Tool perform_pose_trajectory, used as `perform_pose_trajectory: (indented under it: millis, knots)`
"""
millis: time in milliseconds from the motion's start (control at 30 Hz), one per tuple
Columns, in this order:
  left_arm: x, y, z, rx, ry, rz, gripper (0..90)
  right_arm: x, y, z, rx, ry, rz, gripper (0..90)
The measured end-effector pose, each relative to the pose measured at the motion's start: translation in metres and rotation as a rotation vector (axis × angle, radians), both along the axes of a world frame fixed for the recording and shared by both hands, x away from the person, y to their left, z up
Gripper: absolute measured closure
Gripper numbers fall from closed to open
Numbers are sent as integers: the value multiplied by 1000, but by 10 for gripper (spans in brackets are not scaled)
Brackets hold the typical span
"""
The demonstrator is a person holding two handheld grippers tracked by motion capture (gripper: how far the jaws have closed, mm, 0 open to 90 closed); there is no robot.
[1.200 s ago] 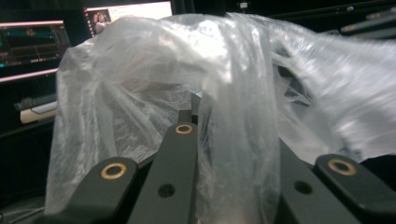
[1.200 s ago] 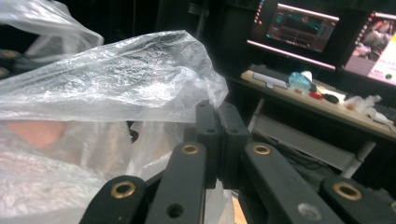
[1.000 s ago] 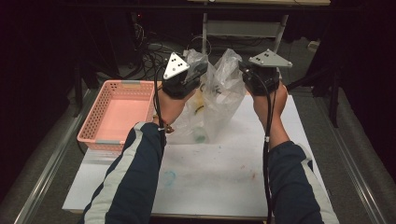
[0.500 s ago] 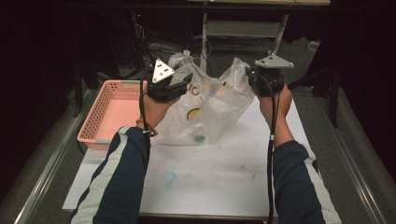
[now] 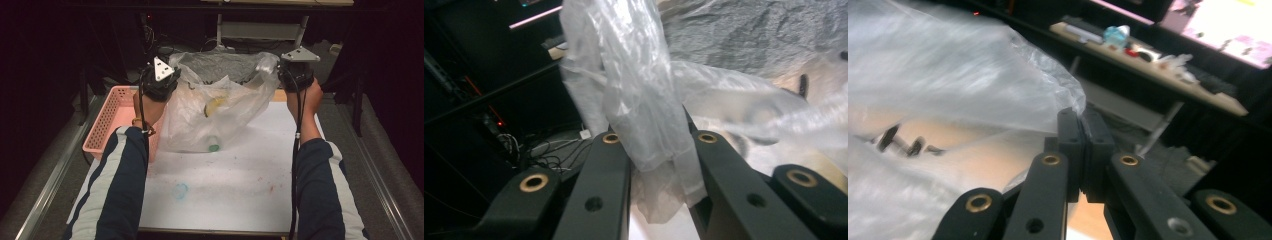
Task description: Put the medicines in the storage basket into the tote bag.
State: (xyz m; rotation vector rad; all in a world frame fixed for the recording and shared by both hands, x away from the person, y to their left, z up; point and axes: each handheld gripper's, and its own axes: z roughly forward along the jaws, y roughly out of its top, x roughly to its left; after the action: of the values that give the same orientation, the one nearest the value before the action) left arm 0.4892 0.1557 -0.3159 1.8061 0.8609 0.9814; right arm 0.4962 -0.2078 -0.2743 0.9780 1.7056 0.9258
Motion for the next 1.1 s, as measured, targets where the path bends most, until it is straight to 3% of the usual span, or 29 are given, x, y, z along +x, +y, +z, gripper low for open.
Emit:
perform_pose_trajectory:
  millis: [167, 400, 500, 600, 633, 733, 800, 867, 900, 967, 1100]
  knots:
    - [7, -6, -4, -8, 4, 13, 797, 7, -5, 7, 12, -3, -34, 896]
    - [7, -7, -10, -35, 39, 23, 656, 10, -2, -6, 67, 23, -4, 863]
    - [1, -4, -9, -61, 24, -23, 618, 8, 0, -13, 79, 31, 17, 844]
    - [-6, -3, -12, -50, 45, -54, 535, 5, 3, -19, 82, 44, 37, 816]
    - [-8, -1, -12, -49, 34, -54, 534, 4, 4, -20, 77, 46, 44, 805]
    - [-16, 3, -15, -66, 18, -33, 420, 0, 5, -20, 90, 49, 71, 714]
    - [-19, 6, -16, -73, 20, -33, 402, -4, 4, -20, 105, 48, 96, 645]
    - [-22, 10, -17, -72, 17, -27, 401, -9, 3, -19, 105, 24, 93, 525]
    - [-24, 11, -18, -74, 19, -22, 358, -15, 1, -16, 116, 10, 120, 463]
    - [-28, 15, -19, -74, 26, -13, 358, -17, 0, -14, 117, 5, 135, 439]
    - [-35, 22, -21, -90, 25, -1, 275, -30, -3, -8, 143, -30, 161, 396]
